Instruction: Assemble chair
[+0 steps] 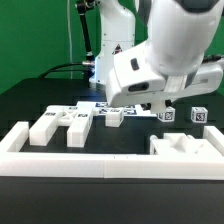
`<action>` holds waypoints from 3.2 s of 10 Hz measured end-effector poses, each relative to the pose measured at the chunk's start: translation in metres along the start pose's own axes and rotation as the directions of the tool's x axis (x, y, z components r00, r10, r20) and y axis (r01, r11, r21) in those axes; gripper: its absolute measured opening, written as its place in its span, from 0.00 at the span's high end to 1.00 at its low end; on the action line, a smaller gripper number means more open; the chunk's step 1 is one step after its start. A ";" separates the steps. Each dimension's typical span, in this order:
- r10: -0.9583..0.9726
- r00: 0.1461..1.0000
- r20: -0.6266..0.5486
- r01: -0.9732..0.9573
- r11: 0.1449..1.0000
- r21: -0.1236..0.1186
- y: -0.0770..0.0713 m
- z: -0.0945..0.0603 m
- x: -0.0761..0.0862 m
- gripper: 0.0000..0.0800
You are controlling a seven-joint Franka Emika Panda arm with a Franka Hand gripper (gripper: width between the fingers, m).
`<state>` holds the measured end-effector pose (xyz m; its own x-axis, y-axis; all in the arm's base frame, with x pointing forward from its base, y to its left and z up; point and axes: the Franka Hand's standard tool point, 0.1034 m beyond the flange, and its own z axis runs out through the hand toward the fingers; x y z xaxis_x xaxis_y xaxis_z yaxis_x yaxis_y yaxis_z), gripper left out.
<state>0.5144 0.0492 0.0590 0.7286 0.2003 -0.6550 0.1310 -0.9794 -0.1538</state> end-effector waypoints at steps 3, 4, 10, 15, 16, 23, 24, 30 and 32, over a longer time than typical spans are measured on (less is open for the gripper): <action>-0.001 0.987 -0.158 -0.002 1.000 -0.023 0.005 -0.009 0.010 0.60; -0.007 0.981 -0.195 0.002 1.000 -0.026 0.008 -0.021 0.002 0.60; -0.024 0.864 -0.502 -0.017 0.997 -0.078 0.015 -0.078 0.010 0.60; -0.071 0.645 -0.761 -0.056 0.989 -0.139 0.017 -0.104 0.018 0.60; -0.083 0.603 -0.794 -0.061 0.987 -0.149 0.016 -0.110 0.020 0.60; -0.232 0.435 -0.870 -0.040 0.960 -0.276 0.000 -0.122 0.030 0.60; -0.264 0.429 -0.864 -0.027 0.952 -0.305 0.000 -0.119 0.033 0.60; -0.292 0.414 -0.862 -0.003 0.947 -0.322 -0.026 -0.116 0.042 0.60; -0.323 0.395 -0.860 0.011 0.938 -0.348 -0.037 -0.121 0.048 0.60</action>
Offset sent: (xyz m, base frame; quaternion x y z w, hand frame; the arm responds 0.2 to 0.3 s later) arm 0.0181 -0.0085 0.0345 0.0107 0.1574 -0.0208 0.9873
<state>0.6260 0.0918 0.1223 0.8237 0.3732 0.4270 0.3643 -0.9252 0.1061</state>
